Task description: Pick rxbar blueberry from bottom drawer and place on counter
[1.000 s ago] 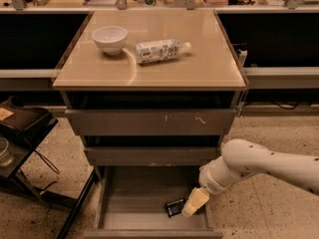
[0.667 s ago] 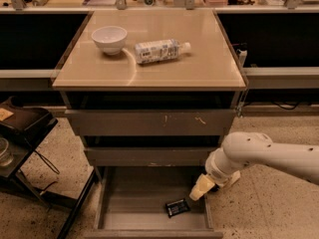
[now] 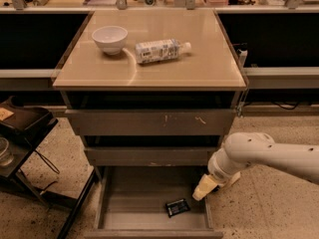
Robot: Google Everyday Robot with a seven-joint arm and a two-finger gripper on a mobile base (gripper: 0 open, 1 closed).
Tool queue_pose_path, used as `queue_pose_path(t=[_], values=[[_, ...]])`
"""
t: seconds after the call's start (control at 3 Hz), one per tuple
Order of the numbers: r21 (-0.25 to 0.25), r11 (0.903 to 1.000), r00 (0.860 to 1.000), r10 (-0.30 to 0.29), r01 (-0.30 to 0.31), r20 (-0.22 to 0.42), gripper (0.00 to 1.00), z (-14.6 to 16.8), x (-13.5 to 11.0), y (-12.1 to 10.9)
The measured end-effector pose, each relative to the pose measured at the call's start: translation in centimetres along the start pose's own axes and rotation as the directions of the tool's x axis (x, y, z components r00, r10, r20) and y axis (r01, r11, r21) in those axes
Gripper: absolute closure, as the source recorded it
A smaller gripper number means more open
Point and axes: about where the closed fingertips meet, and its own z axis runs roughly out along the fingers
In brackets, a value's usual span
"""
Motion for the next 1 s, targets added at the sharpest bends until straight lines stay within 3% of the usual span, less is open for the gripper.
queue_pose_path(t=[0.33, 0.67, 1.0], values=[[-0.016, 0.9988, 0.999, 0.045, -0.045, 0.004, 0.0, 3.8, 1.3, -0.7], [0.021, 0.9916, 0.982, 0.123, -0.128, 0.144, 0.0, 8.9, 1.5, -5.0], [0.042, 0.983, 0.953, 0.163, -0.179, 0.254, 0.0, 12.3, 2.0, -8.6]])
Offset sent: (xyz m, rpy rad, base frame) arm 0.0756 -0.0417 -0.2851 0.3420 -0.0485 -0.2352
